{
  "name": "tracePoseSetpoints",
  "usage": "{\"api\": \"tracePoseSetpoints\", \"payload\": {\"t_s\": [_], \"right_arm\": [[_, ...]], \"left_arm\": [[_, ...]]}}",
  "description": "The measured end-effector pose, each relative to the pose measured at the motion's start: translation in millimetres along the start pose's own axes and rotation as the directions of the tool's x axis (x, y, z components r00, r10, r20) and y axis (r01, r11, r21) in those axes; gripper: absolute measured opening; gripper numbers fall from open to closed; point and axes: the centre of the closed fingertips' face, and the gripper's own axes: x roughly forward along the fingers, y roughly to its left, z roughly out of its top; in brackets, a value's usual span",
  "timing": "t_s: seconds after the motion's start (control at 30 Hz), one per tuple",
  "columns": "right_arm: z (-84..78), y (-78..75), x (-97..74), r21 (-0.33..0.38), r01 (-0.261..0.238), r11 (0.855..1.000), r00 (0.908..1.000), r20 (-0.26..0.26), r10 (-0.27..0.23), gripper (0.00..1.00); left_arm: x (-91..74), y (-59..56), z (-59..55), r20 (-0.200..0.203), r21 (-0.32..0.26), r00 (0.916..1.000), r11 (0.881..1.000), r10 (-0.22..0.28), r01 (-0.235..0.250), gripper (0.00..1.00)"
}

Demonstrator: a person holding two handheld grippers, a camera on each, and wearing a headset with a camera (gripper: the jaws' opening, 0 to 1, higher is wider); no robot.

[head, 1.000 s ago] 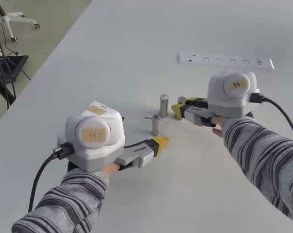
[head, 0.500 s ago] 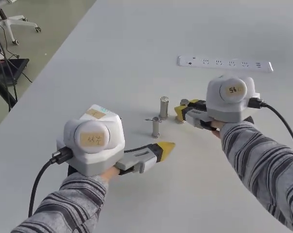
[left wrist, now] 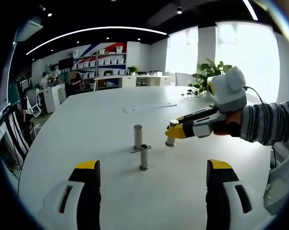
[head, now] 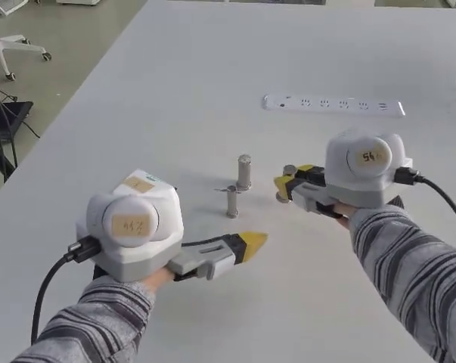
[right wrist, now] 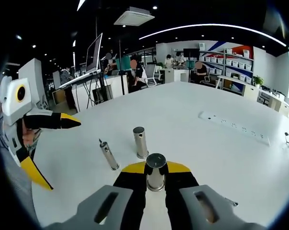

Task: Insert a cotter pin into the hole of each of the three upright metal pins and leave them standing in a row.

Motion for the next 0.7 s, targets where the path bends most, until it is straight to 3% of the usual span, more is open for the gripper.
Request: {"api": "tracePoseSetpoints", "payload": {"t_s": [0.13, 0.43, 0.7], "right_arm": [[-6.7, -1.8, -10.1, 0.008, 0.011, 1.0, 0.9999, -0.003, -0.011, 0.08], [-27.1, 11.3, -36.8, 0.013, 0.022, 1.0, 0.9997, -0.013, -0.022, 0.08], [-41.5, 21.0, -49.9, 0.02, 0.035, 0.999, 0.9991, -0.023, -0.035, 0.08]], "left_arm": [[-1.7, -2.1, -1.8, 0.0, -0.02, 1.0, 1.0, -0.005, 0.005, 0.94], [-5.8, -7.8, -4.6, -0.009, -0.003, 0.9999, 1.0, -0.009, 0.009, 0.97], [-8.4, -11.0, -4.6, -0.008, 0.015, 0.9999, 1.0, -0.01, 0.01, 0.99]]}}
